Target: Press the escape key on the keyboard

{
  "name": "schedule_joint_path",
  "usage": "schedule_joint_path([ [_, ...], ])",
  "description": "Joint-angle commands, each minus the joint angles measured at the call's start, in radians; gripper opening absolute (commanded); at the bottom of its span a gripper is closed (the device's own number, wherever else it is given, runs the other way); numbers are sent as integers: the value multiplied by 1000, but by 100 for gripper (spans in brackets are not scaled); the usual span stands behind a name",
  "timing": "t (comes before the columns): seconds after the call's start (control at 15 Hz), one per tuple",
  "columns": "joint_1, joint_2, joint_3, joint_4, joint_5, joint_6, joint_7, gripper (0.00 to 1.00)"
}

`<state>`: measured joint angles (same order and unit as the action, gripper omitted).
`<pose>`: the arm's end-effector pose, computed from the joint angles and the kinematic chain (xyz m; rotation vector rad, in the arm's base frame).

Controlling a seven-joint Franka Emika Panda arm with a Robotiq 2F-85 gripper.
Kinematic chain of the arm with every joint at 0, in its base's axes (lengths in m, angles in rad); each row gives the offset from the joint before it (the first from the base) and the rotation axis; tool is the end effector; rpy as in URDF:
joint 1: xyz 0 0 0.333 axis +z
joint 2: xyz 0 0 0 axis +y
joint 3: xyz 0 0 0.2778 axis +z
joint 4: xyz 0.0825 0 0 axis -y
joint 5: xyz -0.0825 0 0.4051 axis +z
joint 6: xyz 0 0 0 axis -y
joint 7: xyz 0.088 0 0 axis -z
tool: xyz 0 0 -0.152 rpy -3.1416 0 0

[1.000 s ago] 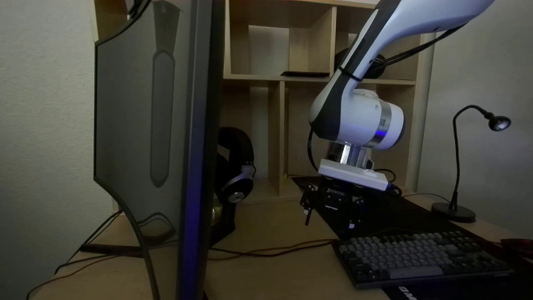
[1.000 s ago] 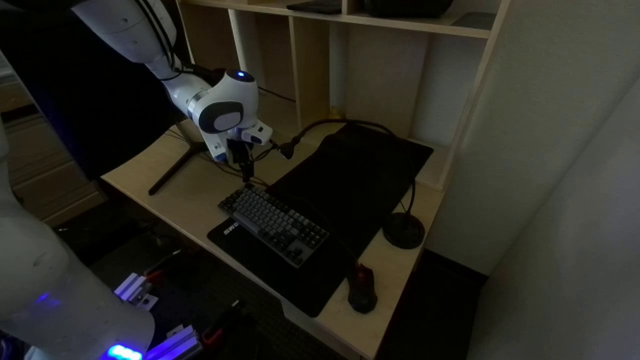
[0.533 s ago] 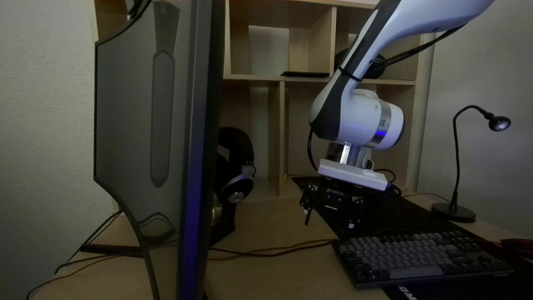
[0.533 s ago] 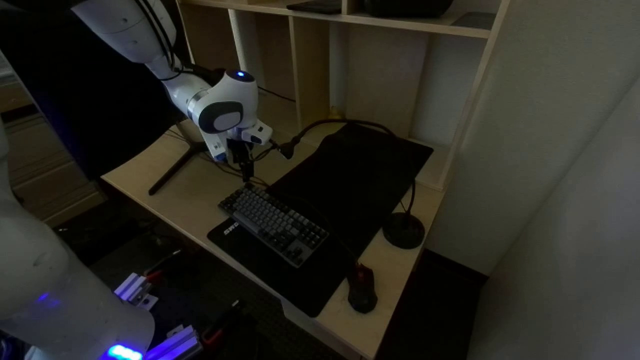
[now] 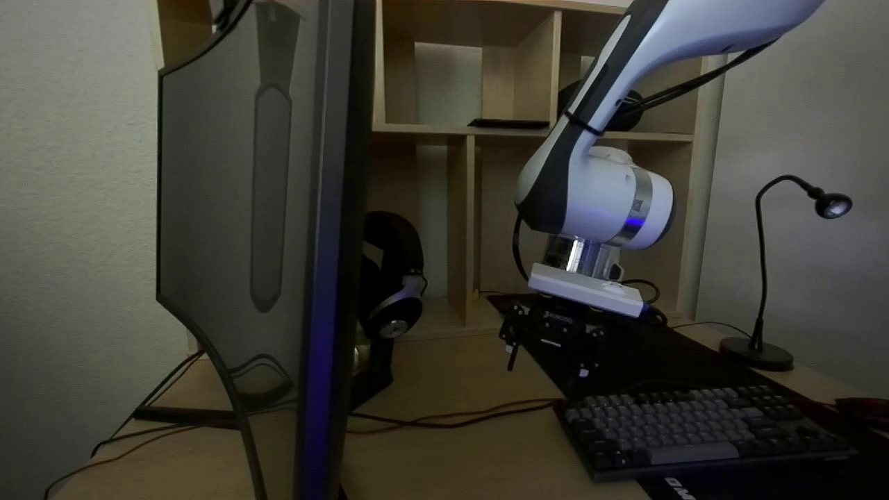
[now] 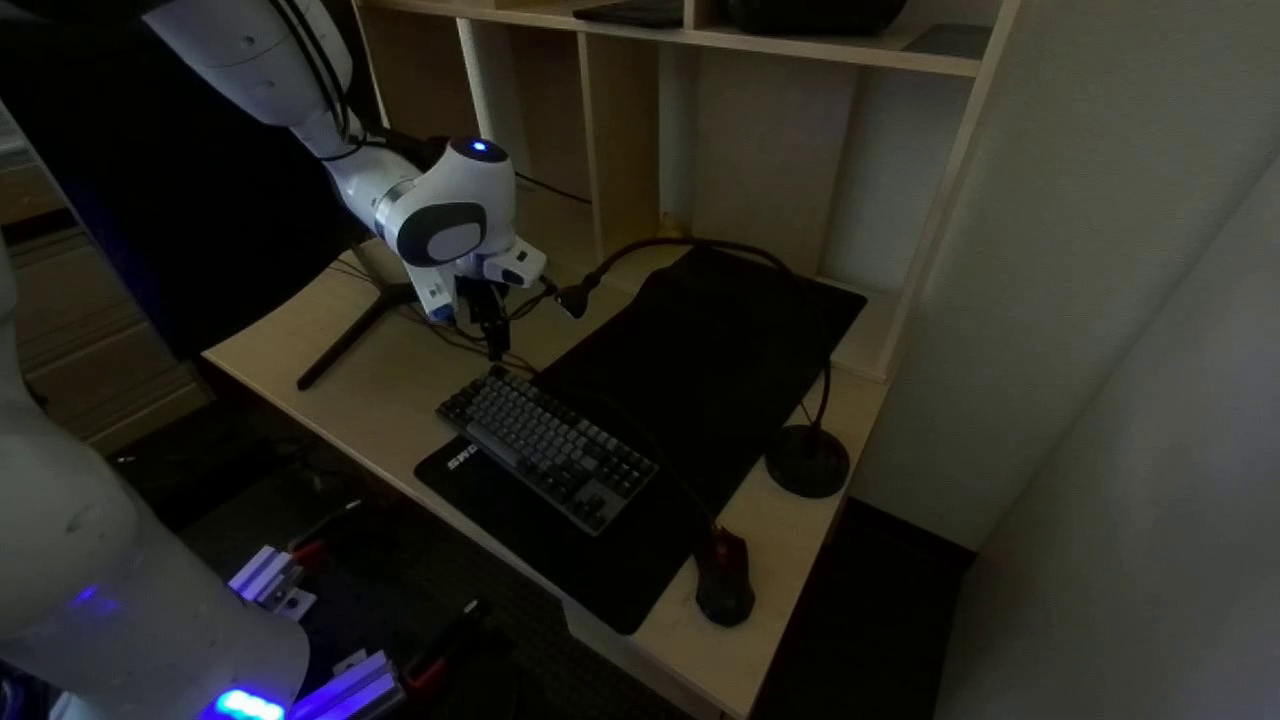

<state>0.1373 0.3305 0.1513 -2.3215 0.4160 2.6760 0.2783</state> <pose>0.5007 0.1517 0.1019 -2.8567 0.5340 0.0709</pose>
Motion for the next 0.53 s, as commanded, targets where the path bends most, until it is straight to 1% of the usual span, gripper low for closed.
schedule_joint_path([
  [0.0,8,-3,-13,-3,-27,-17,36,100],
  [0.13,18,-8,-30,-4,-58,-62,89,100],
  [0.47,11,-2,-22,1,-66,-31,89,100],
])
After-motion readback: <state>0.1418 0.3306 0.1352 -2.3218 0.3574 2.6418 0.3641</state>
